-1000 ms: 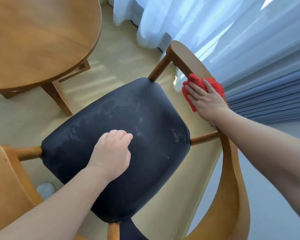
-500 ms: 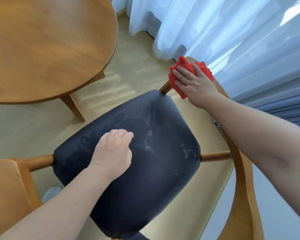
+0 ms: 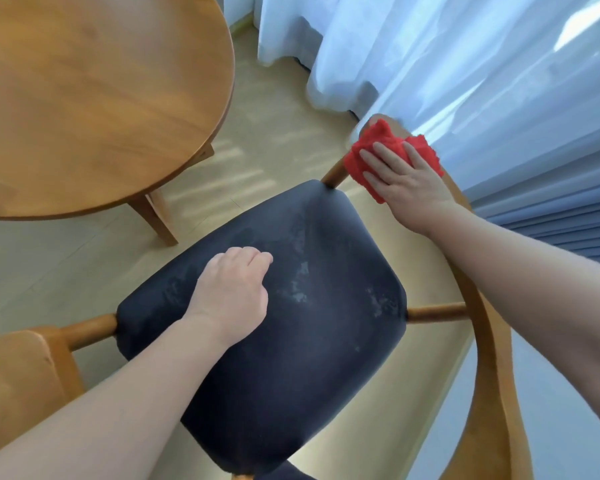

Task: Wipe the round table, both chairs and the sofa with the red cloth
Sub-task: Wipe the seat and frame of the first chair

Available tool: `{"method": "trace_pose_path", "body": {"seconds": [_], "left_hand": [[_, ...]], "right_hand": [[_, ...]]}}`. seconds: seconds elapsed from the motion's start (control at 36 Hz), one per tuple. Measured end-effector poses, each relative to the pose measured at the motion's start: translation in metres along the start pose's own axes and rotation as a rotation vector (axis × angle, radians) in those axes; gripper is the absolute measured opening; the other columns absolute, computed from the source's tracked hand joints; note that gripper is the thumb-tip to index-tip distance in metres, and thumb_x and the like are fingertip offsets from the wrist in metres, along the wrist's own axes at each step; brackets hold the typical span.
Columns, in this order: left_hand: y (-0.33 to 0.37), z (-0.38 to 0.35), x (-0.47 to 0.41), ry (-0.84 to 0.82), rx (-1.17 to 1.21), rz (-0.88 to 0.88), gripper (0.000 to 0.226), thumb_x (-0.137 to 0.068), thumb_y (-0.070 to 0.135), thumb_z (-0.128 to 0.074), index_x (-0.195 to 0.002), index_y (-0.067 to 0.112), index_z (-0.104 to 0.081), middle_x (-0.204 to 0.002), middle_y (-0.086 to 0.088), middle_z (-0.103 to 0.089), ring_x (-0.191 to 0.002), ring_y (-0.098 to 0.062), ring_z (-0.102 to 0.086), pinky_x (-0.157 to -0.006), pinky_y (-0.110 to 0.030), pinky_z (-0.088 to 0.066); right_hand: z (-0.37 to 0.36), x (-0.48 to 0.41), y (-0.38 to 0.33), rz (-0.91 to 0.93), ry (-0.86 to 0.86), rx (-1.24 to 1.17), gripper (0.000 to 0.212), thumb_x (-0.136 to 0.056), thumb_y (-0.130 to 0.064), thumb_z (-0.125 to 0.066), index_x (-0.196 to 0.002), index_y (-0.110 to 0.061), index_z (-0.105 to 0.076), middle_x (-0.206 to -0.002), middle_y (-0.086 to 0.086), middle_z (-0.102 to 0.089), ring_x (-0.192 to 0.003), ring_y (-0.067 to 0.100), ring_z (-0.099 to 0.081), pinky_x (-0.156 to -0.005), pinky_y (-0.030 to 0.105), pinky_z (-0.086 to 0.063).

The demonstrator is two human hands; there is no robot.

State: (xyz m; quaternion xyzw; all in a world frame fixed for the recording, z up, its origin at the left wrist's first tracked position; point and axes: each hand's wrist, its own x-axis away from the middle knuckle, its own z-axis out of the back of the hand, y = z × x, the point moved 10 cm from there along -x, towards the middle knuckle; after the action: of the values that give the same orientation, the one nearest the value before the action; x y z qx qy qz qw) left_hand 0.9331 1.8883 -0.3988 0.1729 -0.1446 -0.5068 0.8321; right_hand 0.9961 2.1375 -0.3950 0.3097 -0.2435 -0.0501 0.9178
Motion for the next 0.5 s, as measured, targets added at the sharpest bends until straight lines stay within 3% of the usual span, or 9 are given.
{"method": "trace_pose_path", "body": {"seconds": [0.14,0.31,0.5], "left_hand": [[0.008,0.003,-0.009,0.013,0.023,-0.019,0.035,-0.064,0.01,-0.05,-0.096,0.008,-0.065,-0.085,-0.004,-0.064,-0.078,-0.029,-0.062,-0.069,-0.038,-0.053],[0.01,-0.001,-0.014,-0.008,0.018,-0.018,0.035,-0.064,0.01,-0.051,-0.096,0.008,-0.065,-0.086,-0.004,-0.064,-0.079,-0.03,-0.062,-0.069,-0.04,-0.053],[0.017,-0.002,-0.015,-0.036,0.016,-0.035,0.038,-0.063,0.002,-0.07,-0.1,0.008,-0.064,-0.09,-0.005,-0.064,-0.083,-0.03,-0.061,-0.073,-0.04,-0.051]], "right_hand": [[0.001,-0.001,0.004,-0.041,0.006,-0.093,0.062,-0.098,-0.027,-0.032,-0.155,-0.023,-0.007,-0.162,0.003,0.011,-0.148,0.028,0.014,-0.118,0.052,0.006],[0.025,-0.037,0.021,-0.163,0.067,-0.338,0.061,-0.099,-0.028,-0.038,-0.155,-0.023,-0.014,-0.163,0.004,0.002,-0.149,0.031,0.002,-0.119,0.05,0.0],[0.017,-0.033,0.037,-0.264,0.151,-0.643,0.058,-0.101,-0.036,-0.04,-0.154,-0.025,-0.019,-0.162,0.003,-0.009,-0.149,0.027,-0.008,-0.12,0.043,-0.004]]}}
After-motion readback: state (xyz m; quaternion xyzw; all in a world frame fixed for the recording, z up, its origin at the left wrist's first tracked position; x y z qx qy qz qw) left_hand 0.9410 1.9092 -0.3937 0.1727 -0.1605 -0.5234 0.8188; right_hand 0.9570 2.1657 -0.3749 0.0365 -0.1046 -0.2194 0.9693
